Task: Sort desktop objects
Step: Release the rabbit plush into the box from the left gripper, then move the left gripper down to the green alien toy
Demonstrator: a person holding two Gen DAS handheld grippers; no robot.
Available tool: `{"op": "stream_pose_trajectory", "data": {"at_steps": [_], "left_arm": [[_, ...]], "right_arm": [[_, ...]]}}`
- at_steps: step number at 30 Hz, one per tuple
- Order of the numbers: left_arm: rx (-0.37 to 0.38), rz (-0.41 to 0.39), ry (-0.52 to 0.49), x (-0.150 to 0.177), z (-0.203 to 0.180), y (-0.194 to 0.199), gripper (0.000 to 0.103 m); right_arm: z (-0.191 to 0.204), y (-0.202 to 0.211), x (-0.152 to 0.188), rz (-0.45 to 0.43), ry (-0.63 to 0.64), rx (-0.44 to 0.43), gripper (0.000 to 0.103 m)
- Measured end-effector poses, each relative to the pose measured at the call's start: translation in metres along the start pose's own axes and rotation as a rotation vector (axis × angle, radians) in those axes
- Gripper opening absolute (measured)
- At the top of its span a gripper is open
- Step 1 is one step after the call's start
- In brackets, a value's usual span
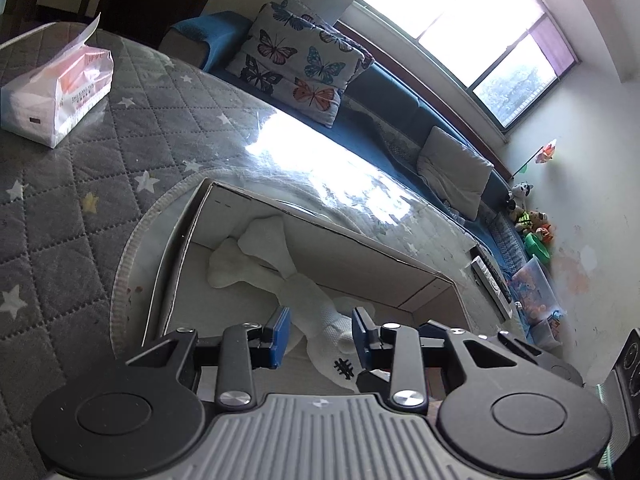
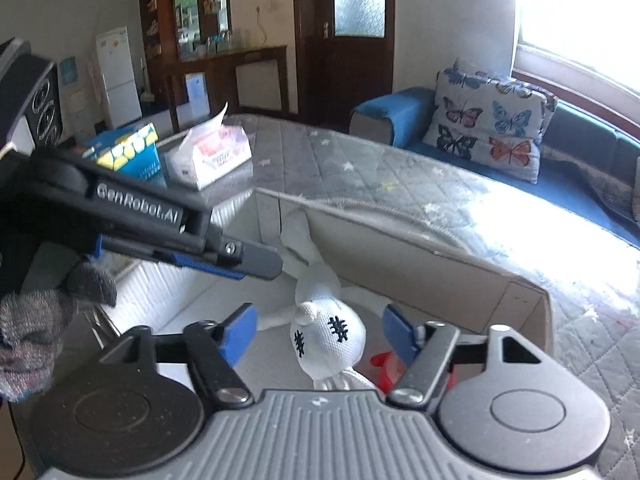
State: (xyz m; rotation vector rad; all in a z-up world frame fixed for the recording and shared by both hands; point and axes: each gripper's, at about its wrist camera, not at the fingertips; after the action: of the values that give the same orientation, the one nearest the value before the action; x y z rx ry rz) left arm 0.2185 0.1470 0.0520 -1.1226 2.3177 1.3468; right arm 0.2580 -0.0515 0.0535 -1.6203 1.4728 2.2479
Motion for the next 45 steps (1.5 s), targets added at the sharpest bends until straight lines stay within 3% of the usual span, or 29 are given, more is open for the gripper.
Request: {"op": "stream_pose_trajectory", "data": {"at_steps": [15,17,31,45], "left_arm": [[0.023,-0.031,-0.073,0.036,-0.022,0.039,0.036],[0.028,-0.03,-0.078,0.042,-0.023,0.042,0.036],[0.086,0.011,-0.141,0.084,-0.04,0.055,0.036],[0.152,0.115,-0.249,0.13,-0.066,0.046,0.036]], "right_arm": [[0.02,0.063,0.03,-0.075,-0.001,0.016,0.089],[0.023,0.07,0.037,-0.079,0.002,0.025,0.096],[0.041,0.106,0.083,-0.111,-0.015,0.077,0.098],[0.035,0.138,0.127,-0.071,-0.058,0.171,0.099]]}}
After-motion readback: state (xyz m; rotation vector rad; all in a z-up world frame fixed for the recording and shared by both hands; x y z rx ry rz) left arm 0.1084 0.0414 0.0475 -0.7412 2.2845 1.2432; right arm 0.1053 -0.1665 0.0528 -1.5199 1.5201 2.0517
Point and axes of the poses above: each gripper's, at about its wrist camera, not at the fingertips, and y roughly against the way its jaws point, z to its left, x to its underside, and after that the axes turned 2 degrees about z, right-handed
